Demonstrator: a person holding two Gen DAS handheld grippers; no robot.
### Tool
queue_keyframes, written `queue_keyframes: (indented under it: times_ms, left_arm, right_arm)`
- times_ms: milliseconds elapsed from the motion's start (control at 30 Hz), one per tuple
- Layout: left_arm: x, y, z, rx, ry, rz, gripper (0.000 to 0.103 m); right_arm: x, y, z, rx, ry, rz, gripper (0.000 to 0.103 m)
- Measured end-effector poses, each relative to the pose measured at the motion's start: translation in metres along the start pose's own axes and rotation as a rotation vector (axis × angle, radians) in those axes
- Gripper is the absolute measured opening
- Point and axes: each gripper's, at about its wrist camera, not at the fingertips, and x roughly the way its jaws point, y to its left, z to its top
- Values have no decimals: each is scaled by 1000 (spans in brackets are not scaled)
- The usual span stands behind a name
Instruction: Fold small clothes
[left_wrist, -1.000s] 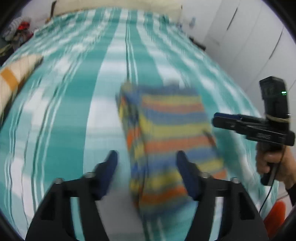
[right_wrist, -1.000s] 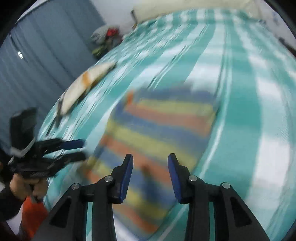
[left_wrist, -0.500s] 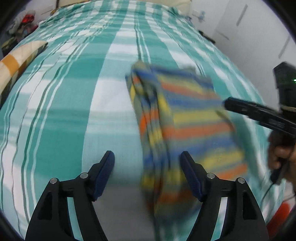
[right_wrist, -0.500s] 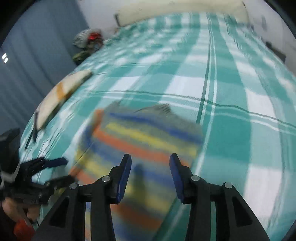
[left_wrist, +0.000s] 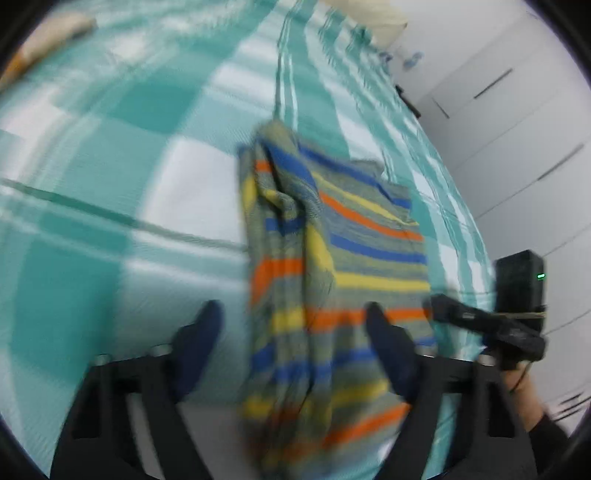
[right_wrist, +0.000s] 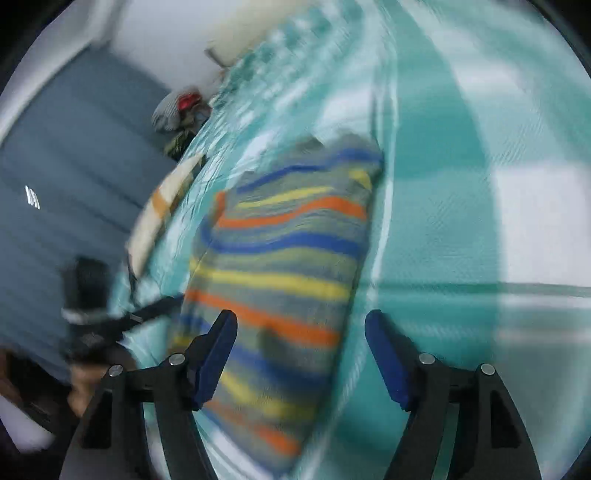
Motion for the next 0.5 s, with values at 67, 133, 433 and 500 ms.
queue_keyframes:
  times_ms: [67, 133, 433, 500]
  left_arm:
    - [17, -7, 9, -10, 7, -35, 30]
    - [25, -13, 15, -23, 15, -11, 16]
    - [-55, -101, 15, 192, -182, -41, 16]
    - [-49, -111, 17, 192, -171, -43, 19]
  right_arm:
    - [25, -4, 11, 30, -7, 49, 63]
    - [39, 3, 15, 25, -14, 52, 31]
    - [-43, 113, 19, -332, -204, -142, 25]
    - [-58, 115, 23, -329, -221, -157, 25]
